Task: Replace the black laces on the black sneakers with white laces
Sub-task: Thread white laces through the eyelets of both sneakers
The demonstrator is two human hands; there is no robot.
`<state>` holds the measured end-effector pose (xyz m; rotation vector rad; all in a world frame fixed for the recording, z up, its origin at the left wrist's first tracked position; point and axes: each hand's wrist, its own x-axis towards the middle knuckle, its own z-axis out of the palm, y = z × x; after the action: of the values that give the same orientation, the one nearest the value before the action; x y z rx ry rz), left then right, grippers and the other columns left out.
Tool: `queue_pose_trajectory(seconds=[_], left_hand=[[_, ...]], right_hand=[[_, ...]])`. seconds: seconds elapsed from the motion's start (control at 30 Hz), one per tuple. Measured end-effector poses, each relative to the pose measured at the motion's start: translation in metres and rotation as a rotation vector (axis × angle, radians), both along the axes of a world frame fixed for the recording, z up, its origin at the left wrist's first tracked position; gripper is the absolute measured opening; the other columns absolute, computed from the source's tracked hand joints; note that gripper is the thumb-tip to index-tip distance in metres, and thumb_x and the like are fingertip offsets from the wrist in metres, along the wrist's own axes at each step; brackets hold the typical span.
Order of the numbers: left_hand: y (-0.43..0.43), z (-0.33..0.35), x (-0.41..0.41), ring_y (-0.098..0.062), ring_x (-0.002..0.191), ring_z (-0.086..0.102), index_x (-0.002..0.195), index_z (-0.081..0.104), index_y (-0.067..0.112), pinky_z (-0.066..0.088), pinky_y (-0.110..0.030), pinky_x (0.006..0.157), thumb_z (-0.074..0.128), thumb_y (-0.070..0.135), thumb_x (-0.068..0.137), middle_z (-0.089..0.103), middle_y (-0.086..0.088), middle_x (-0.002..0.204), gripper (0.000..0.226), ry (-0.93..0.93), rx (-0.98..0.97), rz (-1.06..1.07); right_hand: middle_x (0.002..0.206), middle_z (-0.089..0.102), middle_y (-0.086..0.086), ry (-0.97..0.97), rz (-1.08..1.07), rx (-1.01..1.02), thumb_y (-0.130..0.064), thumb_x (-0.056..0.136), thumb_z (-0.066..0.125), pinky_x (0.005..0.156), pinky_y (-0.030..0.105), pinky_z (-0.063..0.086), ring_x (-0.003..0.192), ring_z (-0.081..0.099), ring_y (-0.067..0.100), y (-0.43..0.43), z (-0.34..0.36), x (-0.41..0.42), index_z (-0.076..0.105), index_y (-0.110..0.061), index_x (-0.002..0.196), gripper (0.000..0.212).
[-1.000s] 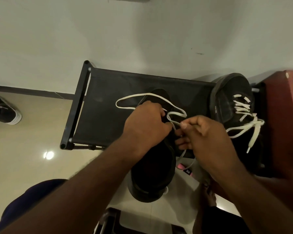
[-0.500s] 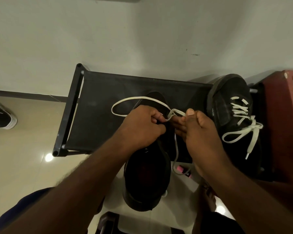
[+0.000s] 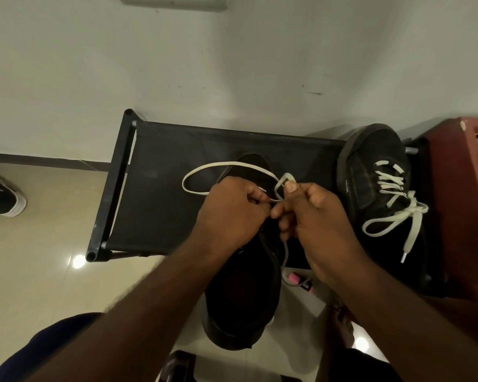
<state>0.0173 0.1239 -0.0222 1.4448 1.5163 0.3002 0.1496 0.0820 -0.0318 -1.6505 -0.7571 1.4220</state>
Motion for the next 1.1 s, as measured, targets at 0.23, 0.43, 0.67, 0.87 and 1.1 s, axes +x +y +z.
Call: queue_pose_trajectory(seconds=[0.23, 0.43, 0.67, 0.87, 1.1], left_hand=[[0.002, -0.001, -0.001, -0.003, 0.065, 0.061, 0.082, 0.074, 0.029, 0.047, -0.023, 0.062, 0.073, 0.025, 0.086, 0.066, 0.011, 0.069, 0.006, 0.037, -0.005, -0.035], [0.001, -0.002, 0.000, -0.003, 0.064, 0.060, 0.079, 0.072, 0.028, 0.047, -0.022, 0.062, 0.073, 0.027, 0.085, 0.065, 0.011, 0.068, 0.006, 0.063, 0.015, -0.042], [0.001, -0.002, 0.000, -0.003, 0.063, 0.060, 0.073, 0.069, 0.031, 0.048, -0.022, 0.061, 0.073, 0.028, 0.085, 0.063, 0.013, 0.065, 0.013, 0.087, 0.024, -0.044], [-0.001, -0.001, 0.000, -0.005, 0.060, 0.060, 0.074, 0.072, 0.027, 0.049, -0.023, 0.059, 0.072, 0.028, 0.085, 0.064, 0.010, 0.062, 0.011, 0.075, 0.026, -0.024], [-0.001, 0.001, 0.000, -0.005, 0.070, 0.063, 0.077, 0.071, 0.030, 0.056, -0.027, 0.069, 0.071, 0.025, 0.085, 0.066, 0.011, 0.072, 0.010, 0.065, 0.046, -0.047]], right_hand=[[0.063, 0.064, -0.007, -0.122, -0.014, 0.051, -0.024, 0.098, 0.061, 0.056, 0.016, 0.045, 0.057, 0.055, -0.002, 0.000, -0.009, 0.005, 0.072, -0.014, 0.092, 0.017], [0.082, 0.076, 0.006, 0.029, -0.099, 0.065, -0.005, 0.089, 0.070, 0.068, 0.027, 0.056, 0.073, 0.070, 0.015, 0.000, -0.014, 0.002, 0.074, -0.013, 0.096, 0.011], [0.087, 0.077, 0.004, -0.043, -0.088, 0.079, -0.003, 0.090, 0.068, 0.073, 0.025, 0.057, 0.083, 0.074, 0.016, 0.001, -0.016, 0.001, 0.075, -0.013, 0.102, 0.016], [0.076, 0.075, 0.008, -0.072, -0.107, 0.027, -0.009, 0.081, 0.079, 0.056, 0.021, 0.051, 0.066, 0.070, 0.015, 0.003, -0.014, 0.003, 0.067, -0.006, 0.091, 0.015], [0.080, 0.076, 0.008, 0.052, -0.137, 0.005, -0.005, 0.085, 0.073, 0.062, 0.023, 0.055, 0.071, 0.072, 0.014, 0.003, -0.013, 0.002, 0.075, -0.008, 0.088, 0.005]])
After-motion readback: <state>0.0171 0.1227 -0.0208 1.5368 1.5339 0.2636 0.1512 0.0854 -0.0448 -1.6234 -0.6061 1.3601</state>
